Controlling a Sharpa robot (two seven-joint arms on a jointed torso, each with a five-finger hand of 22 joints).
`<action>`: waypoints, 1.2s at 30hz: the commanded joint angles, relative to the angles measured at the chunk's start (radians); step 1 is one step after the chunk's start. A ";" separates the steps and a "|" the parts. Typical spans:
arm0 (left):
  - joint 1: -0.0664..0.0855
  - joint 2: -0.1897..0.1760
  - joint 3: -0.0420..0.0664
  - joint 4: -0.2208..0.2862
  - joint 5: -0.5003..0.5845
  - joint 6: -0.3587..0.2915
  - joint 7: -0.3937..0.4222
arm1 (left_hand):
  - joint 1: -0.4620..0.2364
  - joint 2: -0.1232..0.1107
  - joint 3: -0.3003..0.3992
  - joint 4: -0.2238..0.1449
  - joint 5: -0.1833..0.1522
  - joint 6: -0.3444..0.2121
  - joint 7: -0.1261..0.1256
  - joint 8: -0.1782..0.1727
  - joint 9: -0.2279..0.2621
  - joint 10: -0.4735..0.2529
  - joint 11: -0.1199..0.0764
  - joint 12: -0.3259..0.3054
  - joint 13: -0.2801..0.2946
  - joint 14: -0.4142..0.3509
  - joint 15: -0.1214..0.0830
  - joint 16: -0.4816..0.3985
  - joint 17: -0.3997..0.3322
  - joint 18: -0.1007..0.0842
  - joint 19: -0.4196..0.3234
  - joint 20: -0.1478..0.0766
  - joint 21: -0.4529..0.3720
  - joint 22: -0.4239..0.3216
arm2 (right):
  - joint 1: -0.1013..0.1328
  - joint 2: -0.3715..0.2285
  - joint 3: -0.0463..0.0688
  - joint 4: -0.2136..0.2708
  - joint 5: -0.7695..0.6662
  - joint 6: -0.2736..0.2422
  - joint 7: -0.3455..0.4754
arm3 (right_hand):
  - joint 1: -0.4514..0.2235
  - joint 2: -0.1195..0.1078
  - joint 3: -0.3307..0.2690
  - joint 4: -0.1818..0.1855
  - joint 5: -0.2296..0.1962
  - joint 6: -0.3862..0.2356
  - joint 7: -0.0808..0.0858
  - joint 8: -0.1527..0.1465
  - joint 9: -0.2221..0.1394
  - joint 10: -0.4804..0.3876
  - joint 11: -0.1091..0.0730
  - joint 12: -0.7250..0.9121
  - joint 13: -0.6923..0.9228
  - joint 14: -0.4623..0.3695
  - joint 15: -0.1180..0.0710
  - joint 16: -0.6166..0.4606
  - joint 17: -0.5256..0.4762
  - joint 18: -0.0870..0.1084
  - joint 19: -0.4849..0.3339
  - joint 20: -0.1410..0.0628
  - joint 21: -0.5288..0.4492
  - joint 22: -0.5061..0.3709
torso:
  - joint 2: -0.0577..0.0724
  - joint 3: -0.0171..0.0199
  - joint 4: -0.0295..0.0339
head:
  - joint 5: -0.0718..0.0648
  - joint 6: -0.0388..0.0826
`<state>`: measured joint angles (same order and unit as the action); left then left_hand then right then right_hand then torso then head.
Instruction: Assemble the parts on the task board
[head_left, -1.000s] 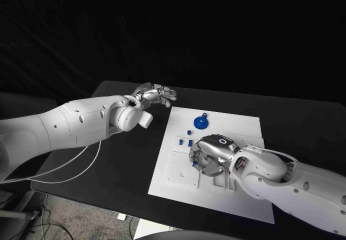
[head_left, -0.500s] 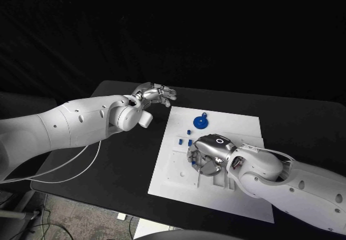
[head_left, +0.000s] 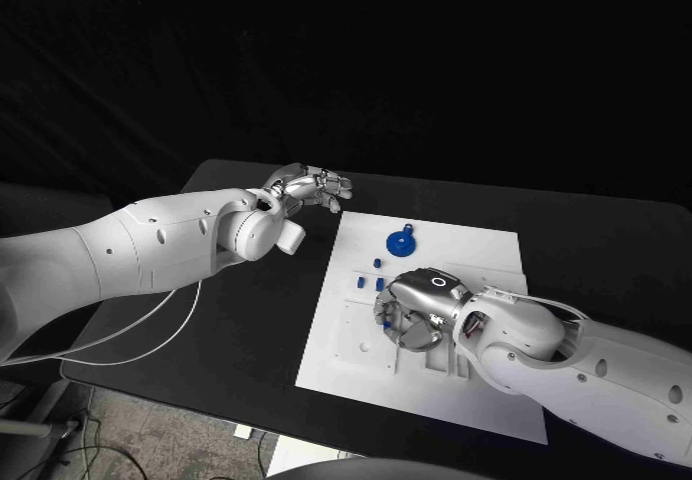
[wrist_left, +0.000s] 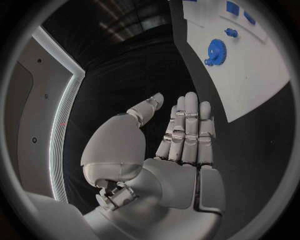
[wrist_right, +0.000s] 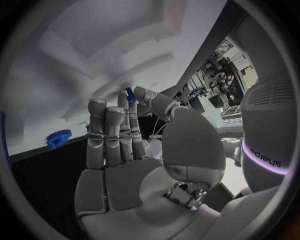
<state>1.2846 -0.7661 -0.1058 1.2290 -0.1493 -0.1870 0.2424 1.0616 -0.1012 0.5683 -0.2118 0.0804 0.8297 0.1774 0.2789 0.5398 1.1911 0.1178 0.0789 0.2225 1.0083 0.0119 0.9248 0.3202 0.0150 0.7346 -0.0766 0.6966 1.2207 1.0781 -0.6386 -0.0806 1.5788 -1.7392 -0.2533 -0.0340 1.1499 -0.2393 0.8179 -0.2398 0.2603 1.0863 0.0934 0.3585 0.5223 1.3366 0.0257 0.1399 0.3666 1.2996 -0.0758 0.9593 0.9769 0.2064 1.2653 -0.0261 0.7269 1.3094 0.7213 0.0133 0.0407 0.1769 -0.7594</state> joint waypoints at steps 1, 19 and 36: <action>0.001 0.001 0.001 0.000 0.006 0.015 0.004 | -0.005 -0.005 -0.005 0.003 -0.004 -0.008 -0.001 0.004 0.001 -0.007 -0.001 0.000 0.001 0.000 0.003 -0.007 0.002 0.002 -0.001 -0.007 -0.007 0.001 | -0.004 -0.004 -0.004 -0.007 0.034 0.003 0.016 | -0.035 -0.018 -0.032 -0.001 0.039 -0.037 0.012 -0.022 -0.005 -0.034 0.020 -0.024 -0.005 -0.025 0.011 -0.027 -0.013 0.055 -0.015 -0.002 0.003 0.019 | -0.001 0.0004 -0.0007 | 0.000 -0.001; 0.001 0.002 0.001 -0.009 0.006 0.014 0.006 | -0.006 -0.008 -0.006 0.003 -0.005 -0.012 0.001 0.004 0.000 -0.009 0.000 -0.001 0.001 0.000 0.004 -0.008 0.003 0.002 -0.001 -0.007 -0.008 0.002 | -0.002 -0.047 0.001 0.035 0.144 -0.070 0.035 | -0.088 -0.047 -0.211 -0.020 0.094 -0.214 0.092 -0.111 -0.036 -0.241 0.086 -0.076 -0.045 -0.034 0.073 -0.042 -0.038 0.055 -0.045 0.004 0.013 0.018 | -0.003 0.0015 -0.0015 | 0.001 0.012; 0.000 0.012 0.001 -0.032 0.006 0.019 0.007 | -0.006 -0.008 -0.006 0.004 -0.005 -0.013 0.002 0.004 0.000 -0.009 0.000 0.000 0.002 0.000 0.004 -0.009 0.004 0.002 0.000 -0.007 -0.008 0.002 | 0.073 -0.161 0.092 0.094 0.384 0.091 0.035 | -0.059 -0.012 -0.226 -0.004 0.113 -0.183 0.077 -0.083 -0.023 -0.177 0.060 -0.022 -0.029 -0.010 0.048 -0.013 -0.036 0.055 -0.021 -0.006 0.038 0.020 | -0.004 0.0019 -0.0033 | -0.033 0.039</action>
<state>1.2845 -0.7560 -0.1056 1.1976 -0.1488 -0.1849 0.2409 1.0576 -0.1052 0.5658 -0.2092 0.0804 0.8234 0.1784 0.2788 0.5397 1.1911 0.1174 0.0789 0.2231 1.0083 0.0119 0.9209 0.3230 0.0150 0.7346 -0.0766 0.6928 1.2212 1.1497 -0.7942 0.0112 1.6733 -1.4556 -0.2575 -0.0021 1.0914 -0.2590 0.5988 -0.2442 0.3698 0.8958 0.1696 0.2719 0.4984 1.1544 0.0855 0.1146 0.3366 1.2834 -0.0264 0.9436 0.9400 0.1813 1.2352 -0.0319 0.7617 1.3088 0.7174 0.0150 0.0369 0.1497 -0.7242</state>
